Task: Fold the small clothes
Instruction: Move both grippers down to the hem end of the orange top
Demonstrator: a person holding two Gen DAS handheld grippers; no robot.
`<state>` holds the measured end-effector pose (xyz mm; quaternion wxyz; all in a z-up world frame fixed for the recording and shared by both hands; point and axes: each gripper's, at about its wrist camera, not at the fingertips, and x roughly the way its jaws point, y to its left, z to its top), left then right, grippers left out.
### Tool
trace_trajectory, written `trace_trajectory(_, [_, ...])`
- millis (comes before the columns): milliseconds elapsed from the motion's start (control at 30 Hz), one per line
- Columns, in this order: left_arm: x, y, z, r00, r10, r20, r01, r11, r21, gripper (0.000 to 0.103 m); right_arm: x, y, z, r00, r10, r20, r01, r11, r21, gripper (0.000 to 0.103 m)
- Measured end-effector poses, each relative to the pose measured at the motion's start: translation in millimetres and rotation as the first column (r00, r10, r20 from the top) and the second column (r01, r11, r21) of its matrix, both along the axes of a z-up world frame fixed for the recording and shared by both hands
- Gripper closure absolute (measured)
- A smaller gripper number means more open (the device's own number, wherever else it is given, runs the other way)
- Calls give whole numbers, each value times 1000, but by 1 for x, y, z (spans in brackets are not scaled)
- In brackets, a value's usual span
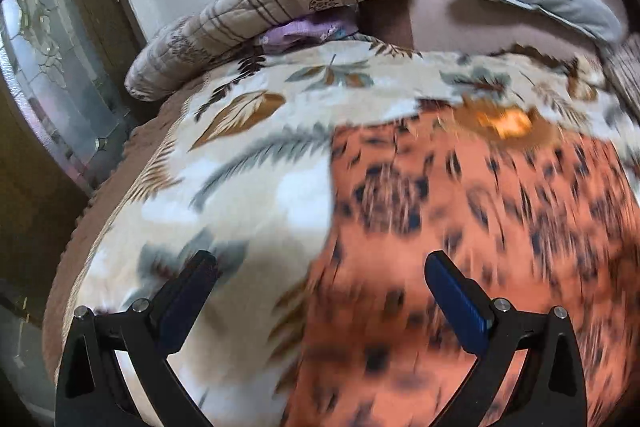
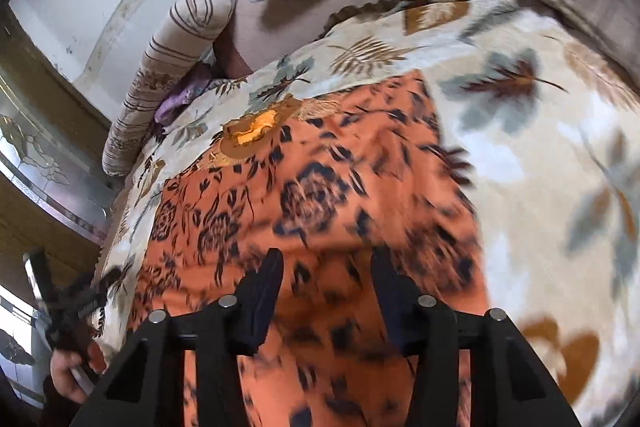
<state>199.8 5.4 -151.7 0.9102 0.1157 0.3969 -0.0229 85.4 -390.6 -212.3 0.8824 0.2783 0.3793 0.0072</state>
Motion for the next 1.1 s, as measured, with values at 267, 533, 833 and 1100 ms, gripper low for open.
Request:
trace_trajectory(267, [89, -36, -41, 997, 39, -67, -35, 997, 63, 0, 91, 9, -15, 997, 78, -17, -78, 997, 13, 58])
trace_trajectory(533, [97, -25, -57, 986, 98, -134, -94, 995, 37, 0, 114, -21, -36, 999, -22, -45, 25, 998, 65, 71])
trace_trajectory(833, [51, -8, -60, 982, 74, -175, -64, 996, 59, 0, 84, -3, -49, 992, 48, -116, -38, 996, 84, 68])
trace_trajectory(1100, [-18, -5, -23, 996, -17, -90, 26, 995, 99, 0, 8, -8, -5, 1000, -10, -22, 12, 995, 95, 63])
